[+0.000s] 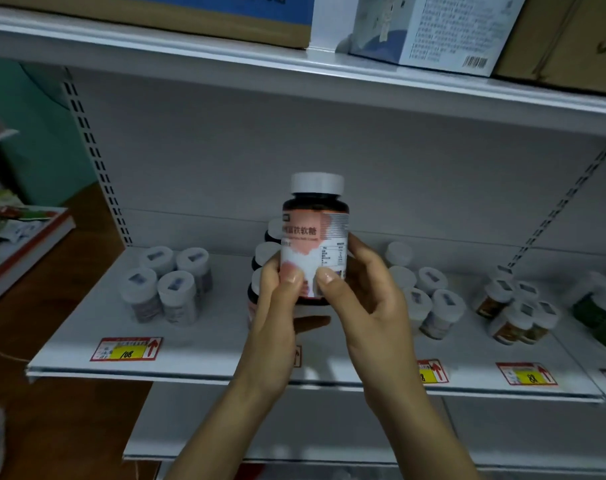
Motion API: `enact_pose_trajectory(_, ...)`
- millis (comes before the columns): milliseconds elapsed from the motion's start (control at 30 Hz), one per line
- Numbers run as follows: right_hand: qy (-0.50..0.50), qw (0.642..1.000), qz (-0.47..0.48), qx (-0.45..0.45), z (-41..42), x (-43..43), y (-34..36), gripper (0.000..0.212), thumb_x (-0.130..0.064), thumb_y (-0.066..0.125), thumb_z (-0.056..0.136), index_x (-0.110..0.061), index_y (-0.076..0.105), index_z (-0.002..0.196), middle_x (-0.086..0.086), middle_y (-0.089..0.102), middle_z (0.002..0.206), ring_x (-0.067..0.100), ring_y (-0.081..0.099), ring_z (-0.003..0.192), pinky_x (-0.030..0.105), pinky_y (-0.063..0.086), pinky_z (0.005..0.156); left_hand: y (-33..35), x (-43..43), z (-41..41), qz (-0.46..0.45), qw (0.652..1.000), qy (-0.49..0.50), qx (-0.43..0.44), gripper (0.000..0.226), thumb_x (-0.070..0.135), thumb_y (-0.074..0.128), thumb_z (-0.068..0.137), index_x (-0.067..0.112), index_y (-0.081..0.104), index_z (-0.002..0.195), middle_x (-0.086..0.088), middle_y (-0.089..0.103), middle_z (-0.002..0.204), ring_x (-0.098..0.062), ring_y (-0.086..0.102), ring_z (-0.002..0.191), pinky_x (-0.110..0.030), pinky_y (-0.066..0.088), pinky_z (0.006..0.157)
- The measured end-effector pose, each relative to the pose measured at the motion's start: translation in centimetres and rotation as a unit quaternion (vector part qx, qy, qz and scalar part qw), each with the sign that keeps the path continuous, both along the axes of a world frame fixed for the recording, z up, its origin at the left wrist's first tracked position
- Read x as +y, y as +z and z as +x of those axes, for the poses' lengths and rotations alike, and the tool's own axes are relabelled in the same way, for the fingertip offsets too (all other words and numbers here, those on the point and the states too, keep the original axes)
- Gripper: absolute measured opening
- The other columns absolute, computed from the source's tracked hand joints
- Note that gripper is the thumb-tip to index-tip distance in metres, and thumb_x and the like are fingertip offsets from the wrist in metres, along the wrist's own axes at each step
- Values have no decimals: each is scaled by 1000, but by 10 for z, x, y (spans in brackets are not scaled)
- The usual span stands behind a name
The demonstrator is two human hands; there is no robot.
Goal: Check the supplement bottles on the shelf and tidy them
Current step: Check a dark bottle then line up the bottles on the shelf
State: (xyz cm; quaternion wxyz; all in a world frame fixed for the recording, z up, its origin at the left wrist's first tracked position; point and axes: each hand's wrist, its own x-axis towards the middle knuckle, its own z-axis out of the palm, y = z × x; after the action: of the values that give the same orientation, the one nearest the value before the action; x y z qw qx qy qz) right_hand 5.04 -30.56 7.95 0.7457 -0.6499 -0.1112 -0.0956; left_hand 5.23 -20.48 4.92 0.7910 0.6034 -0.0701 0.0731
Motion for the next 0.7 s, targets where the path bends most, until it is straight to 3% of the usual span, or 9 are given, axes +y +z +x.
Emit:
enact_pose_trajectory(133,23,1000,9,0,1,3,0,39,-25,66,84,-22,58,123,-7,72,108,7,68,99,17,52,79,9,1,-4,27,998,35,-48,43,42,51,88,27,49,128,9,67,113,-11,66,103,-22,53,82)
enact_pose_trajectory(267,45,996,60,39,3,-2,1,42,-31,58,83,-14,61,121,4,72,109,19,69,102,31,56,87,10,4,-7,89,988,93,-90,47,54,53,83,37,50,127,17,63,118,-4,62,108,-17,50,84)
enact_pose_trajectory(367,68,990,108,63,5,-4,3,42,-31,55,83,-10,62,119,10,71,110,24,68,104,36,55,90,13,6,-7,62,993,85,-50,45,52,52,91,32,52,131,13,63,123,-1,61,111,-14,49,86)
enact_pose_trajectory(533,28,995,72,64,5,-1,-5,43,-37,53,83,-20,60,121,1,71,110,15,66,105,28,52,85,13,8,-6,-49,997,-42,50,50,53,50,83,20,69,116,-3,71,113,-16,65,110,-29,51,96)
enact_pose_trajectory(600,13,997,56,55,5,-1,-5,37,-38,56,87,-21,62,118,-2,72,109,10,66,103,22,52,84,13,6,-7,-99,993,-30,60,42,47,63,81,19,72,109,-7,73,106,-21,68,104,-28,55,86)
enact_pose_trajectory(700,-17,997,71,33,2,-3,-3,27,-16,59,91,-19,61,118,-9,71,108,2,66,99,15,51,79,12,1,-6,-121,991,47,27,41,30,71,79,15,64,116,-5,74,104,-20,70,100,-24,55,79)
